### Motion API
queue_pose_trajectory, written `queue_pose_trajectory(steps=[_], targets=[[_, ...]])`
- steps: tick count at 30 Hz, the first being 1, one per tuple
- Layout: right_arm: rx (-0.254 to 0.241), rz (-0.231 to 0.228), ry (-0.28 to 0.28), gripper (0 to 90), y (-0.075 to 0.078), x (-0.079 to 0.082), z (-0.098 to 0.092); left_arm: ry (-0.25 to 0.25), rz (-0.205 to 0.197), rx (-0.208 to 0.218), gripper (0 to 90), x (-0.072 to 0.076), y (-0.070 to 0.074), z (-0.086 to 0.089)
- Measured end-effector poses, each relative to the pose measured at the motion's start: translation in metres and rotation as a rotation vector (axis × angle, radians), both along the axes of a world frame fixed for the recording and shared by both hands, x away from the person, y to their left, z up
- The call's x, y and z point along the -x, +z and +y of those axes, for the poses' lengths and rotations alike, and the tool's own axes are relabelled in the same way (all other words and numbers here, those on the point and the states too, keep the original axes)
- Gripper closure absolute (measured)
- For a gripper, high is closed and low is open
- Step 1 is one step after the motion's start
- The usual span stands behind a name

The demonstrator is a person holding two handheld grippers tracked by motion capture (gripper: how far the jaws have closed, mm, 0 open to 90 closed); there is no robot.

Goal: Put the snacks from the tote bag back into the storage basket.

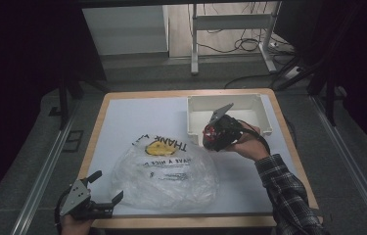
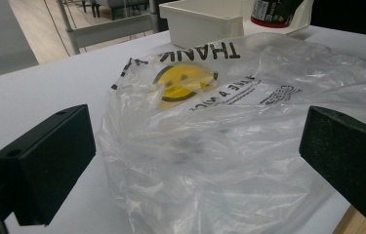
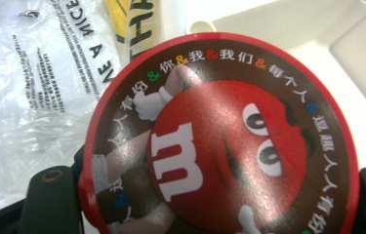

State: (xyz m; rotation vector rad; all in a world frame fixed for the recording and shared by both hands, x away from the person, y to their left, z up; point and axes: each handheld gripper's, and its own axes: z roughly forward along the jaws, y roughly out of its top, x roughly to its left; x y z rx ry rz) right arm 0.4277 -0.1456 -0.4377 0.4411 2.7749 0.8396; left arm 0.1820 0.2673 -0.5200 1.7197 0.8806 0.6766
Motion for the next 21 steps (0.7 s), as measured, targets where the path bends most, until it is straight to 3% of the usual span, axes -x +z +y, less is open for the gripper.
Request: queue_pose_trajectory(steps=[21], targets=[[0.002,-0.004,0.003,25.6,-0.003,-0.032,0.002,0.0,-0.001,0.003,0.0,0.0,0.0,0.0]])
